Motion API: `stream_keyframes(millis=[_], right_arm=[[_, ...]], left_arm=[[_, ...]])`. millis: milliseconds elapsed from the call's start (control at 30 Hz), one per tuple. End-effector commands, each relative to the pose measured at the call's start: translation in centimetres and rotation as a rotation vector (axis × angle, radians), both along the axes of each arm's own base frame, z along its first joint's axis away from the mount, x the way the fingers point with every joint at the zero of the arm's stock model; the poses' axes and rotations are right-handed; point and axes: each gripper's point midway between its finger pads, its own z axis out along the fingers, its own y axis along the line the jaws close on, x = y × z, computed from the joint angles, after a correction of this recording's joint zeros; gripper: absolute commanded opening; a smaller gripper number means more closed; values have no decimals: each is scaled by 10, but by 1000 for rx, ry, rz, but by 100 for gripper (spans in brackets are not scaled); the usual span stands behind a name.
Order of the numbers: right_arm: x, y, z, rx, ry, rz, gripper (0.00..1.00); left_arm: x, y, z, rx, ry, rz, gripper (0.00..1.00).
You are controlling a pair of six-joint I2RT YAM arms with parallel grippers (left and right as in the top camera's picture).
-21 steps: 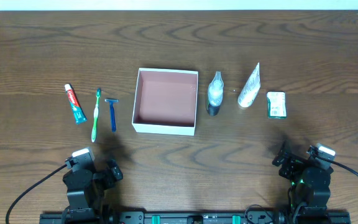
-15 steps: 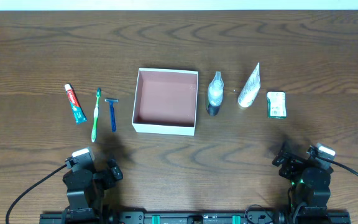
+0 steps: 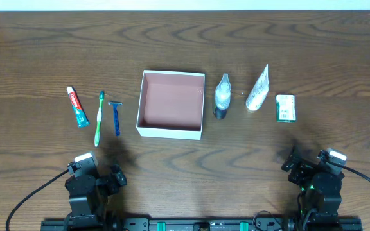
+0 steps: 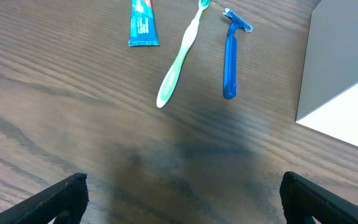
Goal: Pack container
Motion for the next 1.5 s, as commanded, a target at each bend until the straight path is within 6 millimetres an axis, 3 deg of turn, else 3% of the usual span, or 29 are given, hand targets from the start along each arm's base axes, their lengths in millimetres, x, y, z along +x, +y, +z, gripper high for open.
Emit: stream_keyframes(millis=[0, 133, 300, 567, 667, 767, 900, 1067, 1133, 1233, 1300, 1467], right_arm=[[-1, -3, 0, -15, 2, -9, 99], [-1, -3, 0, -15, 2, -8, 99], [-1, -3, 0, -15, 2, -8, 99], [-1, -3, 0, -15, 2, -8, 99], [-1, -3, 0, -15, 2, -9, 99], [-1, -3, 0, -15, 2, -9, 99], [-1, -3, 0, -15, 2, -8, 99], [-1, -3, 0, -15, 2, -8, 99], [-1, -3, 0, -15, 2, -8, 99], [-1, -3, 0, -15, 2, -8, 99], [-1, -3, 0, -15, 2, -8, 99], [-1, -3, 0, -15, 2, -8, 99]], left_arm=[[-5, 0, -15, 6, 46, -6, 98], [1, 14, -3, 77, 0, 47, 98], [37, -3, 53, -84, -296, 27, 98], [49, -8, 100, -142, -475, 9, 98], [48, -8, 115, -118, -449, -1, 98], [50, -5, 145, -113, -398, 15, 98], [63, 17, 183, 33, -236, 82, 98], [91, 52, 210, 123, 4, 198, 98], [111, 63, 212, 92, 93, 214, 98], [142, 82, 199, 28, 205, 220, 98], [166, 94, 182, -9, 265, 204, 98], [193, 121, 131, -43, 384, 241, 98]])
